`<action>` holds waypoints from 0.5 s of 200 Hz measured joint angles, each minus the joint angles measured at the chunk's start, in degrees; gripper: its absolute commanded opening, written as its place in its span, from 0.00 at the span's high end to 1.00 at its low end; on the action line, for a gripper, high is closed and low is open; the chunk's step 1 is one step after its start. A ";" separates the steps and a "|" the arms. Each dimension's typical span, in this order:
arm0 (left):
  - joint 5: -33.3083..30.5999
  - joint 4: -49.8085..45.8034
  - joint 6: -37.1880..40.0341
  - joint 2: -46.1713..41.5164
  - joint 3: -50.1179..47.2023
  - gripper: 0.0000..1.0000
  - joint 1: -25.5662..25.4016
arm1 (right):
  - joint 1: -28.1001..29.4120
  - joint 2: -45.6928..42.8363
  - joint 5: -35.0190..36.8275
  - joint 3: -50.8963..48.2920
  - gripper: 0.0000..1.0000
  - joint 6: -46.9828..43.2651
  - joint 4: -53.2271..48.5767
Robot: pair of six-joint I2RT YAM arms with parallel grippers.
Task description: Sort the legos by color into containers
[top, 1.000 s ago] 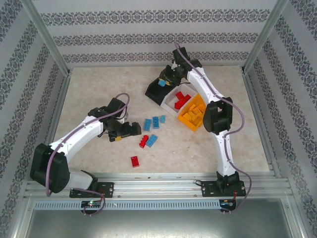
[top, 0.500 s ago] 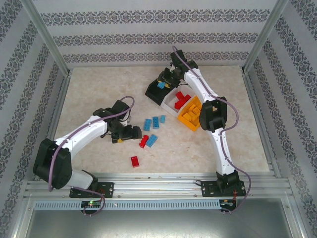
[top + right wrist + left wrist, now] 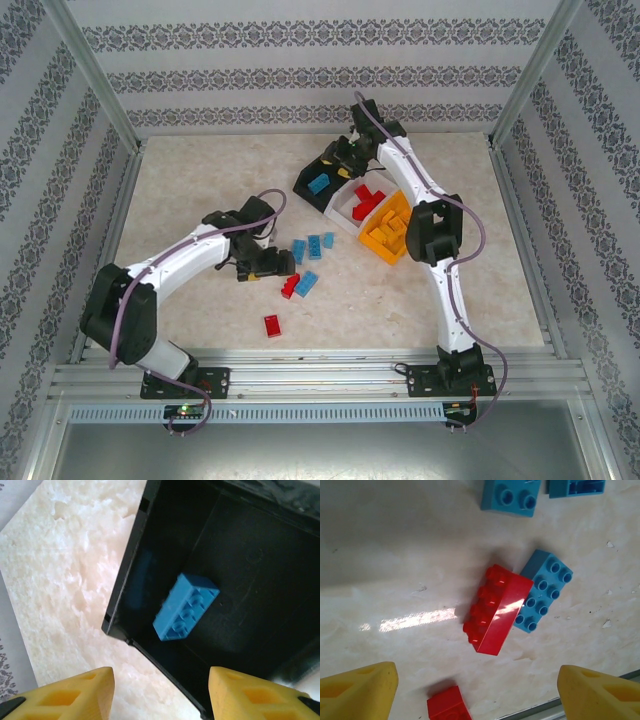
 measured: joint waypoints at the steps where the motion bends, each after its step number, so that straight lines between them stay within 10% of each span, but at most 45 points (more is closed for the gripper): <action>1: 0.00 0.00 -0.02 0.09 0.07 0.20 -0.07 | 0.00 -0.35 0.00 -0.44 0.47 -0.02 0.17; 100: -1.70 1.64 3.67 11.30 3.48 0.33 -4.37 | 0.44 -39.50 -2.99 -47.69 0.47 -3.61 7.08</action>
